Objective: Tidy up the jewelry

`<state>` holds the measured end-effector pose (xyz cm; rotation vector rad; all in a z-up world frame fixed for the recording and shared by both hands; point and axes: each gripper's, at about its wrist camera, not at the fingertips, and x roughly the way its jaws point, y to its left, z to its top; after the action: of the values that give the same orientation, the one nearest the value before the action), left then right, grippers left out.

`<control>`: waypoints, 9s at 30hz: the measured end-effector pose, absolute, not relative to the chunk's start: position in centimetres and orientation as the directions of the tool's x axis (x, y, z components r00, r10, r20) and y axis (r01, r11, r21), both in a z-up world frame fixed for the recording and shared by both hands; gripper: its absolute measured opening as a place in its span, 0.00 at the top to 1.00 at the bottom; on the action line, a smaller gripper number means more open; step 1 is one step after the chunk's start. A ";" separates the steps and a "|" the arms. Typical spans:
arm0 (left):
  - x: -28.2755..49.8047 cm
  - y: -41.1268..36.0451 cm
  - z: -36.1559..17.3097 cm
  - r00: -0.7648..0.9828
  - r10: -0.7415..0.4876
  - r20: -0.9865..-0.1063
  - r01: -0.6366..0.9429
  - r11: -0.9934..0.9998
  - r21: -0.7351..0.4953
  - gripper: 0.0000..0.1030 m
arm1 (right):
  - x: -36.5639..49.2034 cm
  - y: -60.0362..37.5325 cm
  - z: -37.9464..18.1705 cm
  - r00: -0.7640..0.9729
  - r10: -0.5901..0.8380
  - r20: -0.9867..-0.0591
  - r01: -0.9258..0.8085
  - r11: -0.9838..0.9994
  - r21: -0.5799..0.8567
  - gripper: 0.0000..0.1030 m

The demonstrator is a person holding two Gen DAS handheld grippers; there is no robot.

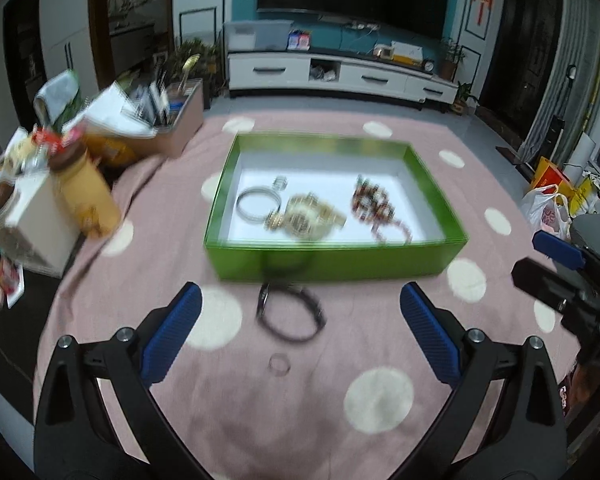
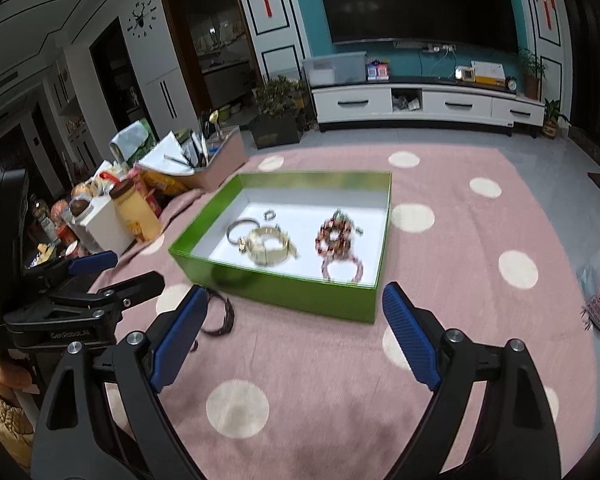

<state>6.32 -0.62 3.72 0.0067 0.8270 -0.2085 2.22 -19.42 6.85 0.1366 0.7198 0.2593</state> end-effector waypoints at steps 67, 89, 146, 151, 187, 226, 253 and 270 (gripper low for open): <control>7.0 5.0 -3.4 0.618 -0.181 -0.765 0.136 0.983 -0.123 0.81 | 8.3 -11.6 -0.4 0.567 0.363 -0.739 -0.405 0.904 0.134 0.94; 13.2 -2.1 3.8 0.668 -0.224 -0.710 0.237 0.968 -0.083 0.81 | 9.5 -19.8 7.1 0.747 0.267 -0.609 -0.246 0.962 0.119 0.94; 27.4 -6.9 -0.5 0.570 -0.167 -0.804 0.234 0.972 -0.036 0.80 | 22.1 -19.3 2.0 0.666 0.170 -0.726 -0.180 0.982 0.065 0.94; 27.8 -6.9 -0.9 0.557 -0.160 -0.815 0.229 0.973 -0.035 0.64 | 22.8 -18.9 1.3 0.642 0.168 -0.748 -0.178 0.982 0.067 0.88; 23.7 -5.4 4.3 0.600 -0.108 -0.792 0.206 0.978 0.023 0.08 | 17.8 -20.2 7.6 0.688 0.101 -0.719 -0.115 0.993 0.030 0.08; 19.0 -4.3 14.5 0.639 -0.012 -0.769 0.119 0.989 0.083 0.02 | 14.0 -18.5 16.5 0.688 0.065 -0.722 -0.144 0.988 -0.049 0.01; 19.3 -4.0 14.1 0.635 -0.008 -0.772 0.112 0.990 0.082 0.02 | 14.1 -18.5 16.4 0.688 0.062 -0.723 -0.143 0.988 -0.051 0.01; 19.6 -3.9 13.0 0.628 -0.005 -0.778 0.108 0.991 0.080 0.02 | 14.3 -18.5 16.0 0.685 0.060 -0.726 -0.142 0.989 -0.052 0.01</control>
<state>19.58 -3.94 13.02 0.1231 0.8901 -0.0647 14.32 -18.52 16.03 -0.1073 0.8091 0.1133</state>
